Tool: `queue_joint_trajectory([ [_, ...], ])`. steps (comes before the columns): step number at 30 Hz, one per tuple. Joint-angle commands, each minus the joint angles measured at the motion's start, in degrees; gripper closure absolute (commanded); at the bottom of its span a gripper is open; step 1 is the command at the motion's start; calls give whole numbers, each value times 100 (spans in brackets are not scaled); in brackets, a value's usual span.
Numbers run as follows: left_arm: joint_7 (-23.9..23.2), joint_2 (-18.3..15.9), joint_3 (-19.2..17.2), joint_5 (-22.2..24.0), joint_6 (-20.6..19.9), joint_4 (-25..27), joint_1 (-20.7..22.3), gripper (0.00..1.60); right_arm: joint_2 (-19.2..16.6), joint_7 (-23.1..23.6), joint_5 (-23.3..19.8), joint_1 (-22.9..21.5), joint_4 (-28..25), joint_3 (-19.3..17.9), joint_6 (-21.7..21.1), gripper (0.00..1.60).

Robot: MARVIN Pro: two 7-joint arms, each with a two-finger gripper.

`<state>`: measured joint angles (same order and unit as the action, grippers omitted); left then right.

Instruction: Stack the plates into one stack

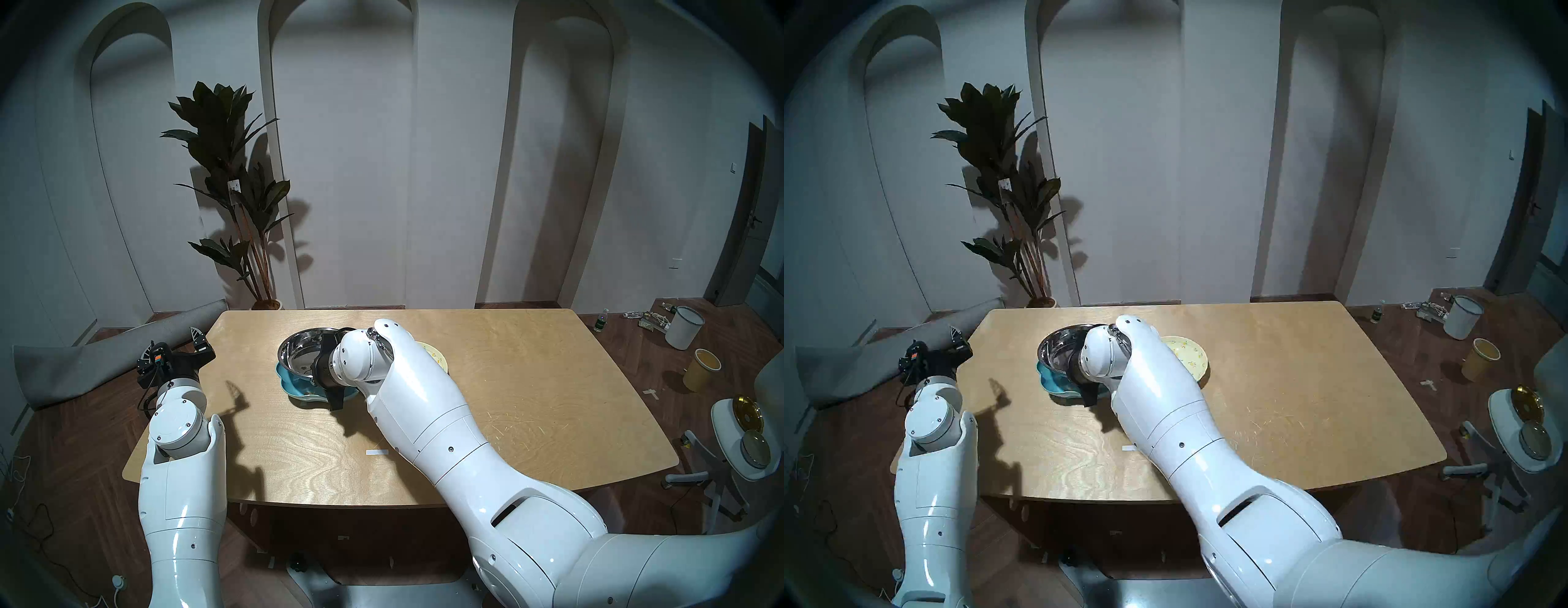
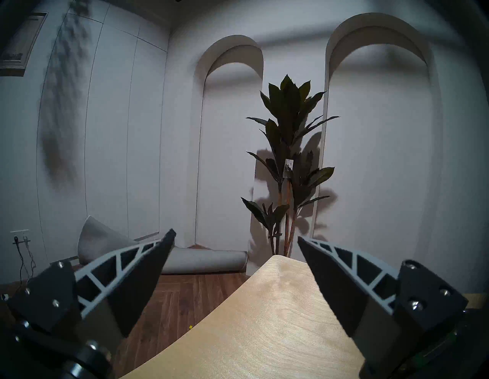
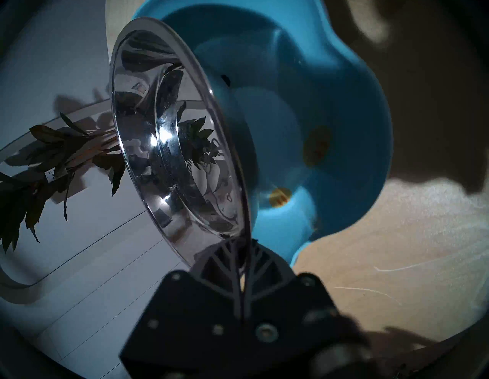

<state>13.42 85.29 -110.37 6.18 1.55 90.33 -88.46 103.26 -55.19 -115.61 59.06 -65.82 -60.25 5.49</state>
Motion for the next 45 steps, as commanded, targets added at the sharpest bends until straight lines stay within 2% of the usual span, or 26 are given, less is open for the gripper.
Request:
queue_joint_trajectory([
  [1,-31,-18,-17,14,22,201,-13,0,118,0,22,-13,-190,32,120,160],
  [2,-39,-19,-19,16,16,210,-23,0,113,-9,21,-1,-211,40,124,160],
  [3,-43,-17,-22,14,15,215,-29,0,108,-9,23,8,-229,52,141,131],
  [5,-60,-15,-29,16,21,235,-52,0,93,-24,54,42,-291,91,225,116],
  [6,-60,-15,-29,16,21,235,-52,0,93,-24,54,42,-291,91,225,116],
  [7,-68,-13,-32,15,24,242,-60,0,85,-26,48,52,-311,102,235,87],
  [8,-78,-6,-33,13,20,265,-79,0,61,0,90,84,-374,151,283,9],
  [9,-90,1,-33,16,21,285,-94,0,48,-1,72,103,-416,153,288,1],
  [15,-104,38,-26,18,-6,367,-142,0,-13,18,145,178,-598,232,362,0],
  [21,-143,70,-7,24,-3,441,-185,0,-147,21,335,261,-1147,382,399,0],
  [23,-174,81,0,35,-6,468,-187,0,-232,37,533,183,-1360,485,448,0],
  [29,-281,100,33,74,0,615,-220,0,-417,104,757,27,-1723,483,481,0],
  [30,-327,123,52,102,6,784,-256,0,-608,77,903,51,-1945,473,521,0],
  [33,-365,138,76,130,-6,916,-288,0,-743,96,1101,65,-2042,482,639,0],
  [36,-434,159,133,189,-39,1096,-342,0,-1066,73,1434,121,-2340,556,688,0],
  [45,-667,262,387,323,-74,1642,-659,0,-1736,108,2109,347,-2999,106,1023,0],
])
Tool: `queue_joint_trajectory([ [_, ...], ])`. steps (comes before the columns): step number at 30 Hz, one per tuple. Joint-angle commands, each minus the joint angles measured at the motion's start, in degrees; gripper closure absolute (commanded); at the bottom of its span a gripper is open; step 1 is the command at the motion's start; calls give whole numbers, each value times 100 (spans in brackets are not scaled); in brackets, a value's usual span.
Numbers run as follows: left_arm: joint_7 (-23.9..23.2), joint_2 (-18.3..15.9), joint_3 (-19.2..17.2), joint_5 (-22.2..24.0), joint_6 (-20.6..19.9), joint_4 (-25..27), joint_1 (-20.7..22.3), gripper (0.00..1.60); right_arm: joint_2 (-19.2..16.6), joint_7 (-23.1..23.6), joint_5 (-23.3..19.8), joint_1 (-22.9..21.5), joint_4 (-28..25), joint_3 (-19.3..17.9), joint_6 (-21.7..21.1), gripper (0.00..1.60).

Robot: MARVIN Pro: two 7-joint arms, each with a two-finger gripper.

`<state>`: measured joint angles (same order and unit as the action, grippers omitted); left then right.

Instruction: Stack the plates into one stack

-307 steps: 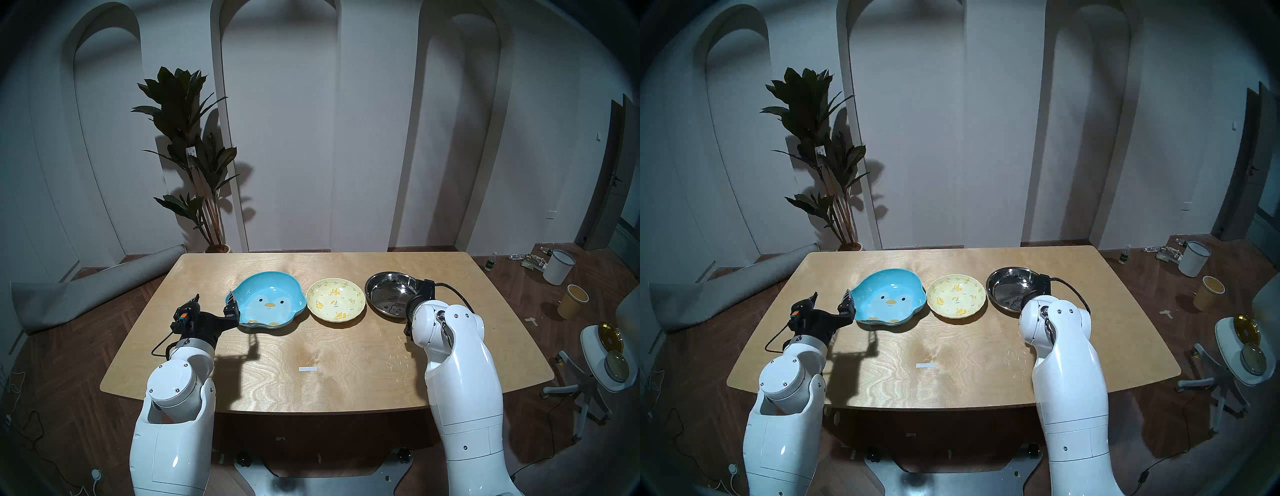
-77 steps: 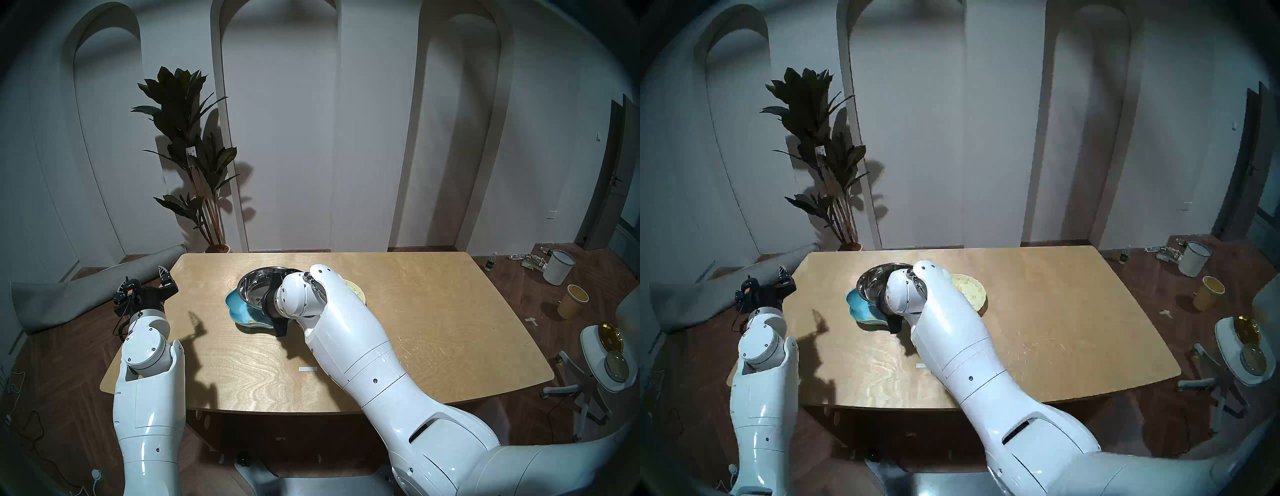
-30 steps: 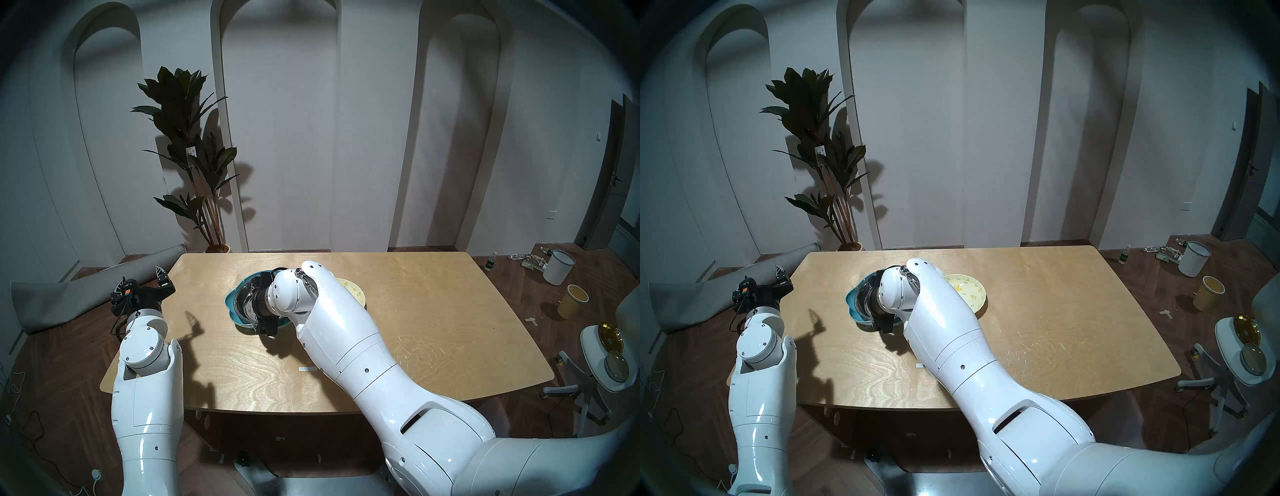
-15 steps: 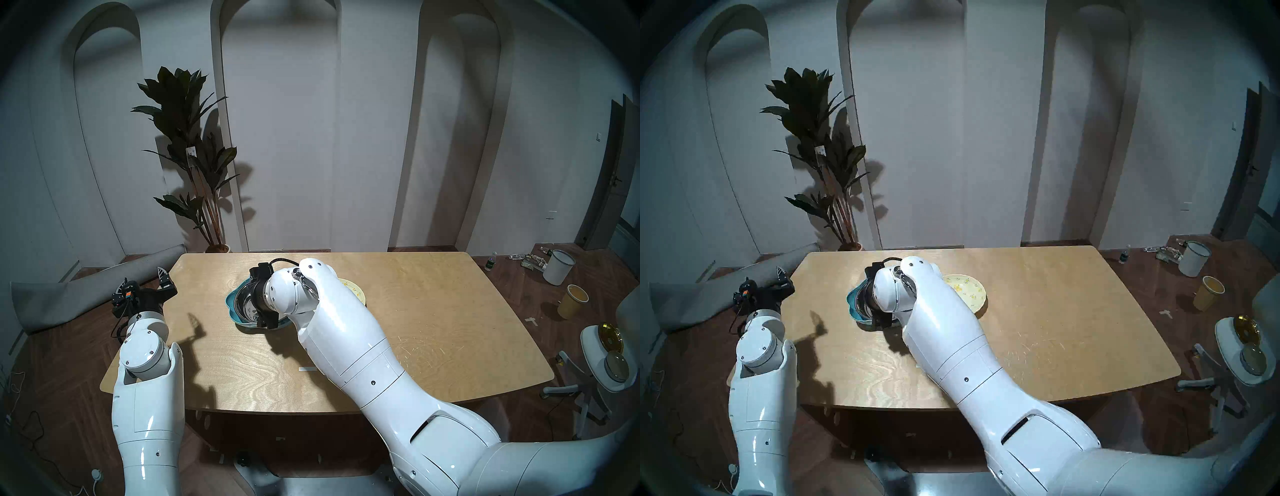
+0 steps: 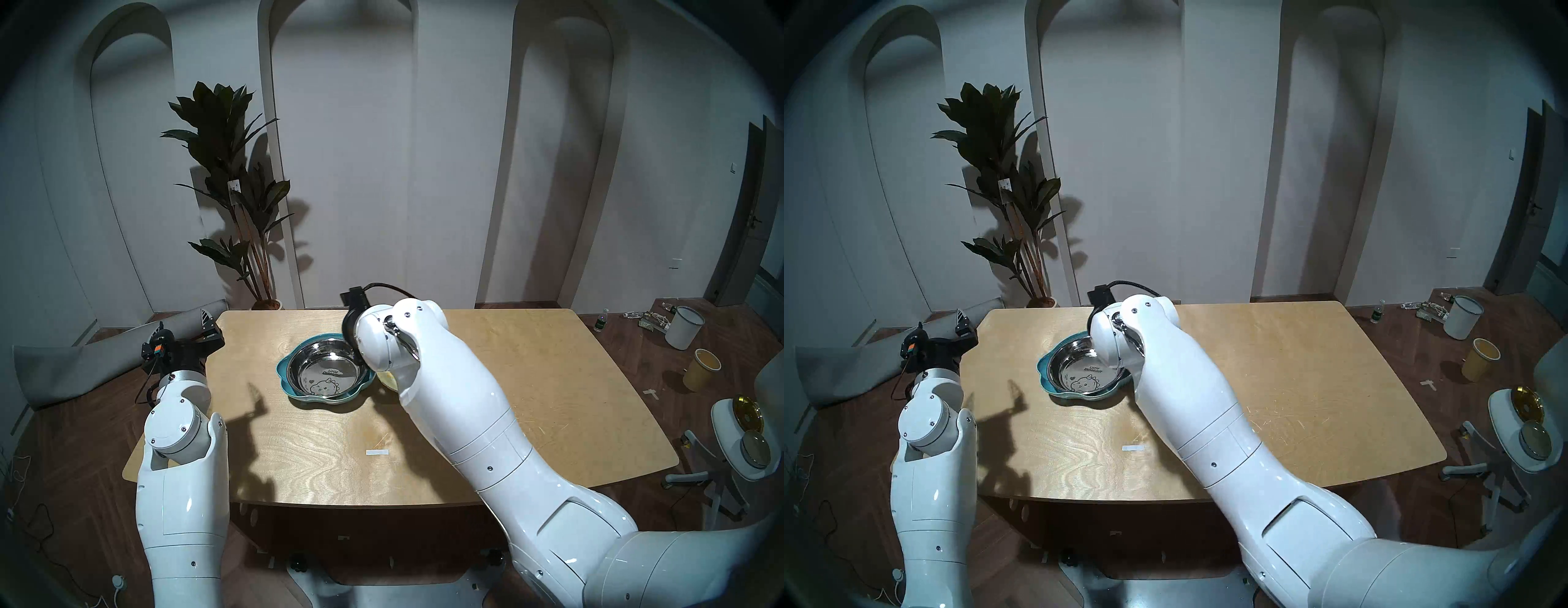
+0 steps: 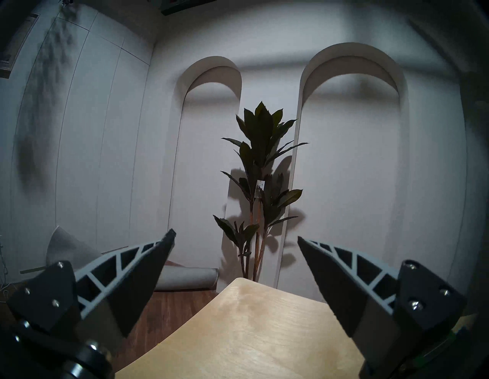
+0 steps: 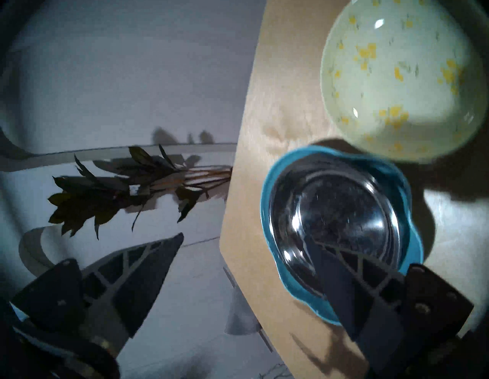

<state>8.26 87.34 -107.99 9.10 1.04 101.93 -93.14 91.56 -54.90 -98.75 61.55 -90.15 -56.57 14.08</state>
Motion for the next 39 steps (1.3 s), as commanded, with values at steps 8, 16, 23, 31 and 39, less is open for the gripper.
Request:
queue_joint_trajectory([
  [8,-376,193,473,114,-21,982,-588,0,-1245,176,957,369,-1238,-589,270,0],
  [16,-591,406,975,231,-22,1423,-1019,0,-1819,253,1451,918,-1682,-1166,431,0],
  [23,-772,523,1555,286,8,1776,-1376,0,-2235,236,1884,1496,-1565,-1643,346,0],
  [31,-892,399,2146,319,3,2260,-1820,0,-2782,331,2732,1874,-1395,-2256,141,0],
  [39,-826,198,2542,275,-53,2767,-2292,0,-3307,673,3787,1949,-1201,-2481,-342,0],
])
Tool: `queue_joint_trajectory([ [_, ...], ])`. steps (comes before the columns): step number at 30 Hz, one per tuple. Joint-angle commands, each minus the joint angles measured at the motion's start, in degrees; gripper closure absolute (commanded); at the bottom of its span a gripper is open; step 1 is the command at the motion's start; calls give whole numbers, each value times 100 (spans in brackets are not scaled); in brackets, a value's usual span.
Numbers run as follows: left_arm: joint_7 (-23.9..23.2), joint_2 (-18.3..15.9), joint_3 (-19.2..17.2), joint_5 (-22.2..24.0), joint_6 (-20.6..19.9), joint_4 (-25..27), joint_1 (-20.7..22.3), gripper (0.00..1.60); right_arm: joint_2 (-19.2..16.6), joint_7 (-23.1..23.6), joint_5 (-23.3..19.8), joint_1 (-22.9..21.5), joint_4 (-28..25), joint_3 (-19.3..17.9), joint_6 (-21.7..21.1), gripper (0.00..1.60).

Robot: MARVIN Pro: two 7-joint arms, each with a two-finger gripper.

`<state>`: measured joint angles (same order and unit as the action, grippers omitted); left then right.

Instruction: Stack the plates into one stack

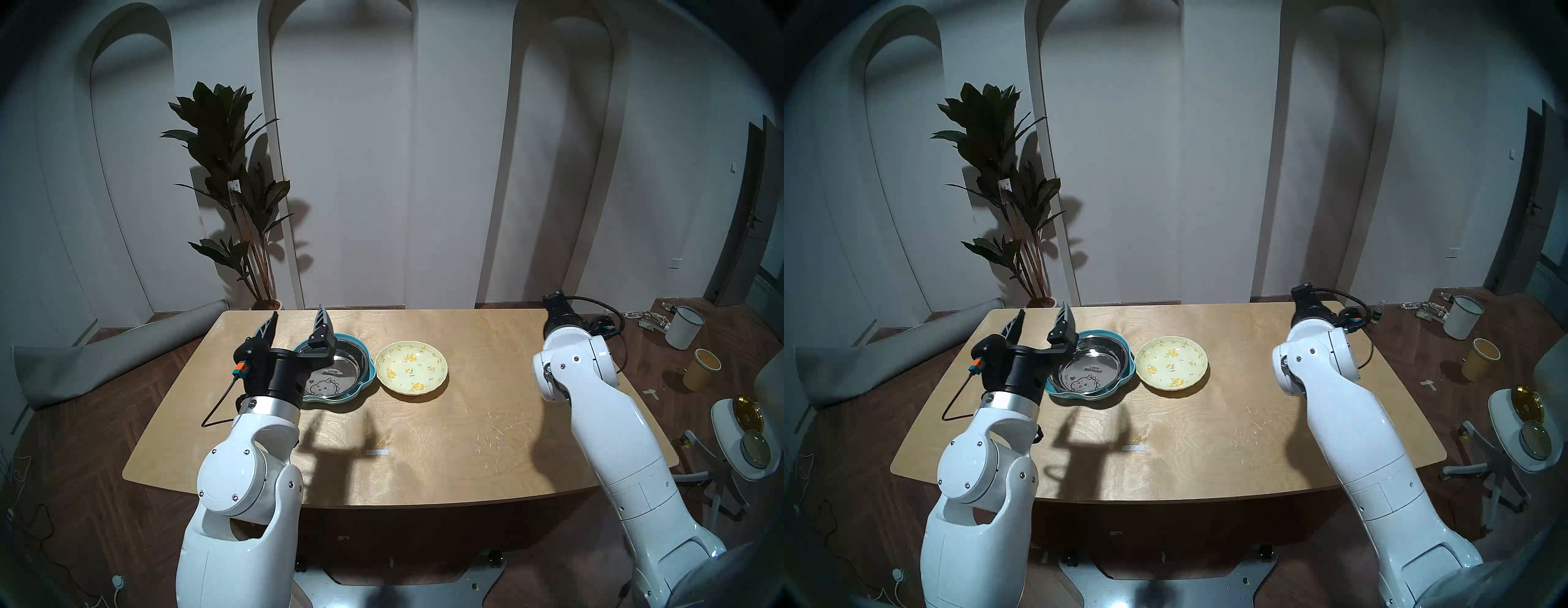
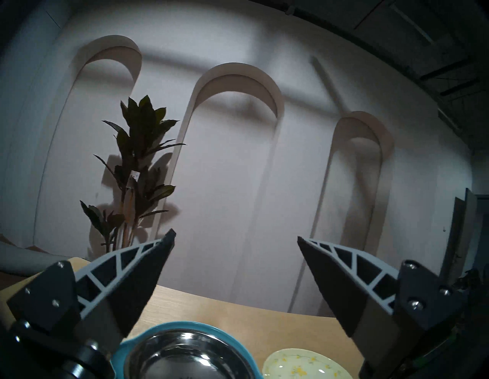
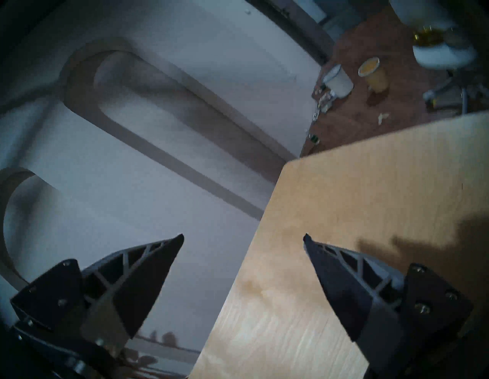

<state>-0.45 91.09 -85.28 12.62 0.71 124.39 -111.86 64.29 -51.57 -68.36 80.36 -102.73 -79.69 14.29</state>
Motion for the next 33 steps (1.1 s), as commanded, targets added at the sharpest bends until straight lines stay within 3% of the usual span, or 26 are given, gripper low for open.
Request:
queue_joint_trajectory([
  [1,80,-213,317,-93,-41,592,-493,0,-676,431,873,43,98,-134,-426,0],
  [5,209,-304,423,-145,-137,741,-650,0,-842,687,1051,-109,306,-51,-633,0],
  [11,435,-502,634,-177,-393,923,-690,0,-968,1238,924,-854,1269,89,-1119,0],
  [16,545,-648,847,-215,-518,999,-619,0,-1032,1565,775,-912,1289,59,-1354,0],
  [23,761,-892,1248,-351,-836,1067,-282,0,-1357,2027,510,-433,642,-31,-1788,0],
  [28,1030,-947,1506,-252,-1002,829,168,0,-1617,1924,363,25,209,-131,-2184,0],
  [33,1137,-939,1662,-217,-958,562,419,0,-1667,1882,138,388,68,-369,-2271,0],
])
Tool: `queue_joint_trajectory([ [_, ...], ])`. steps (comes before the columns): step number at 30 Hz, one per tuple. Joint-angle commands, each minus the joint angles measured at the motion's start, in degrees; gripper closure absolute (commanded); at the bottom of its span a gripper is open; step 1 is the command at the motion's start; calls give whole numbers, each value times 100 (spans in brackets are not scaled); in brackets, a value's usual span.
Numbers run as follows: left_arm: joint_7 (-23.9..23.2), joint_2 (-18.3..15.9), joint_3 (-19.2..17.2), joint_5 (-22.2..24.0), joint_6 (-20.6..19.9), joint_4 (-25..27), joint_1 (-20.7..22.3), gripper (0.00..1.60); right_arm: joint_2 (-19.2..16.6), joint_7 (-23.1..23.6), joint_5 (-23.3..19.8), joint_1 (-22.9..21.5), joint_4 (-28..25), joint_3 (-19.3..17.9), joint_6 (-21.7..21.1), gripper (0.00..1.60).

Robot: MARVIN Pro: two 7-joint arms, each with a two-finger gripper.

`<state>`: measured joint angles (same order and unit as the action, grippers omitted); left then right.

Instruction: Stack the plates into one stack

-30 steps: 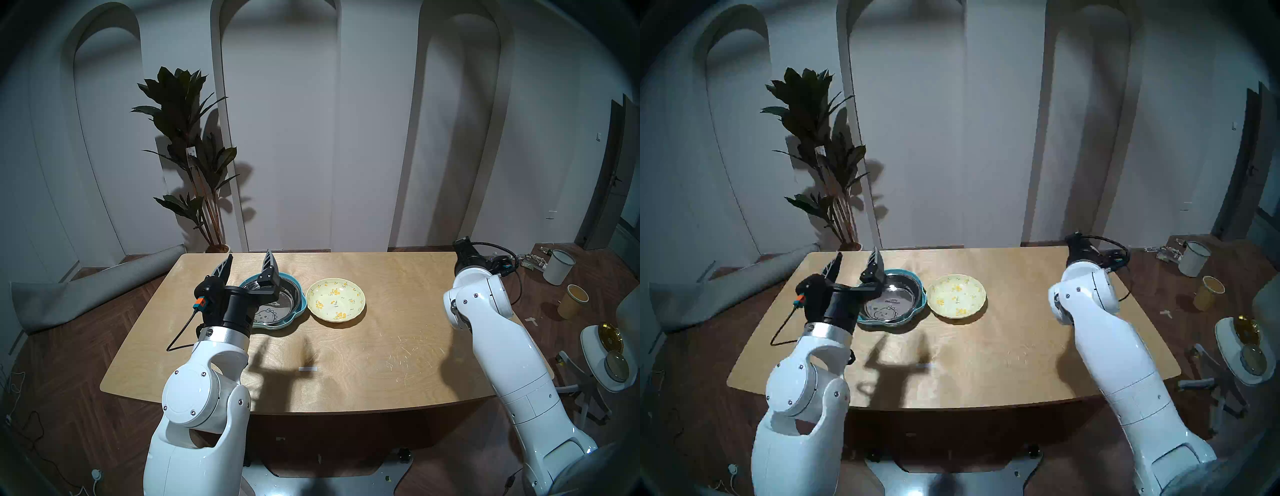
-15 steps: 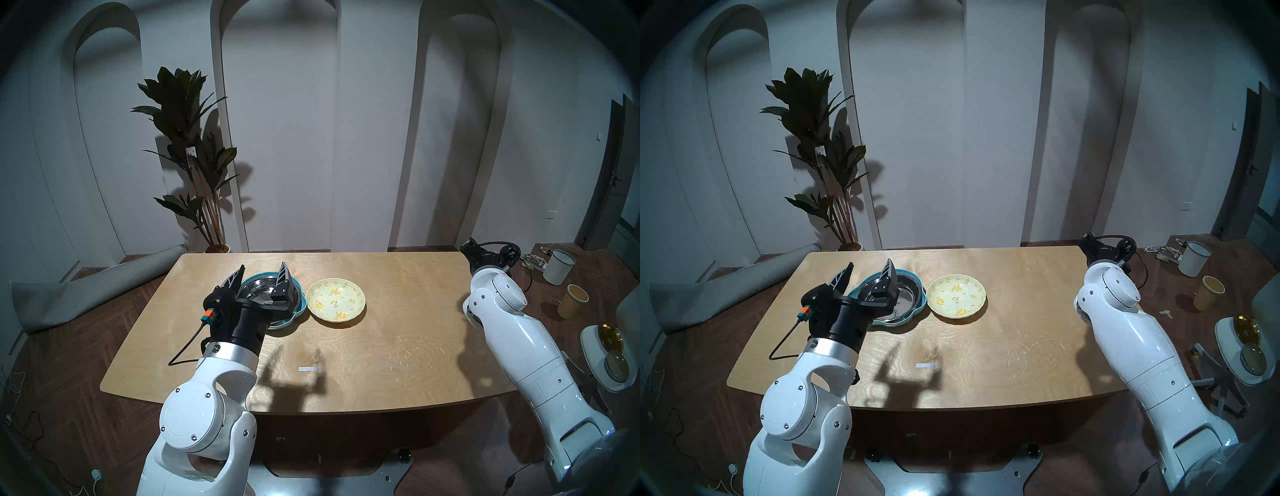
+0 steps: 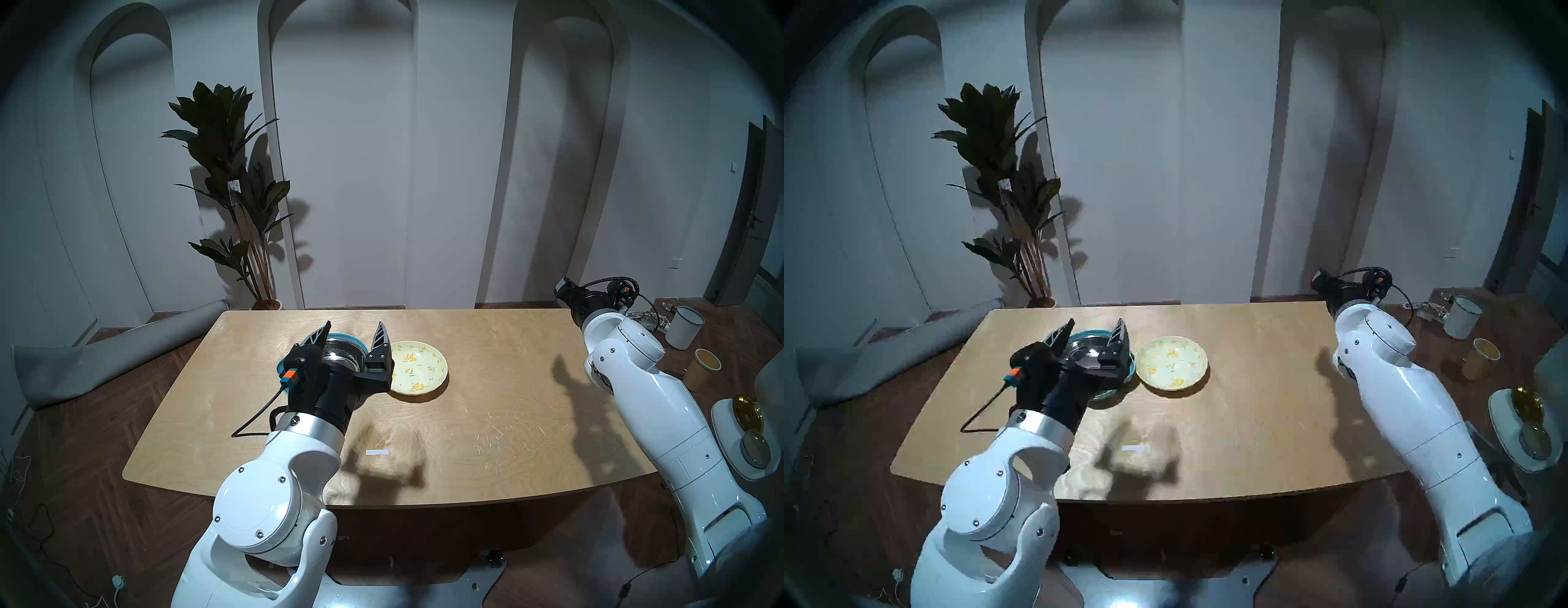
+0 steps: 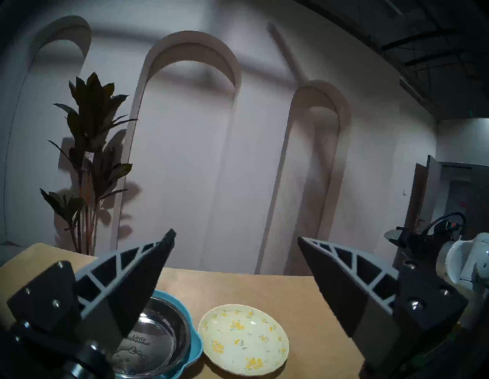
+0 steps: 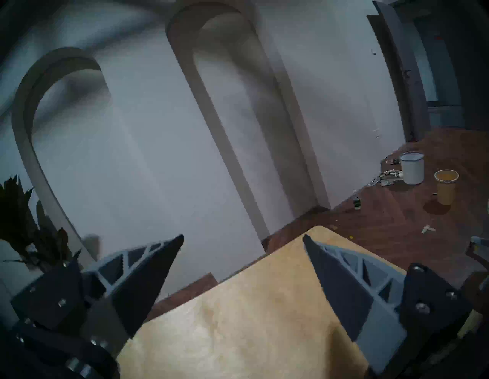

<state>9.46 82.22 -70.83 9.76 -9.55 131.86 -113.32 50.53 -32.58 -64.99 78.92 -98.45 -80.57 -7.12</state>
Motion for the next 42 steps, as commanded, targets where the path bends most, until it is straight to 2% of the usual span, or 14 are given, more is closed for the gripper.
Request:
queue_joint_trajectory([
  [1,168,-51,261,72,99,-274,665,0,-305,-19,-202,569,-331,-301,-138,0],
  [10,165,113,416,-9,296,-1009,1166,0,-307,75,-393,854,-411,-517,-105,0],
  [16,169,261,516,-233,423,-1537,1590,0,-464,50,-450,1139,-525,-704,-138,0],
  [17,132,262,498,-266,467,-1556,1552,0,-481,50,-470,1192,-531,-749,-129,0],
  [22,49,398,553,-559,592,-1920,1882,0,-561,118,-515,1520,-546,-913,-85,0],
  [27,-71,536,524,-1028,812,-2244,2120,0,-477,228,-619,1757,-581,-1070,65,0],
  [35,-418,135,323,-1861,1142,-2785,2633,0,-474,338,-702,1926,-639,-1189,136,0],
  [42,-829,-343,51,-2512,1480,-2938,2904,0,-476,409,-756,2019,-667,-1254,173,0],
])
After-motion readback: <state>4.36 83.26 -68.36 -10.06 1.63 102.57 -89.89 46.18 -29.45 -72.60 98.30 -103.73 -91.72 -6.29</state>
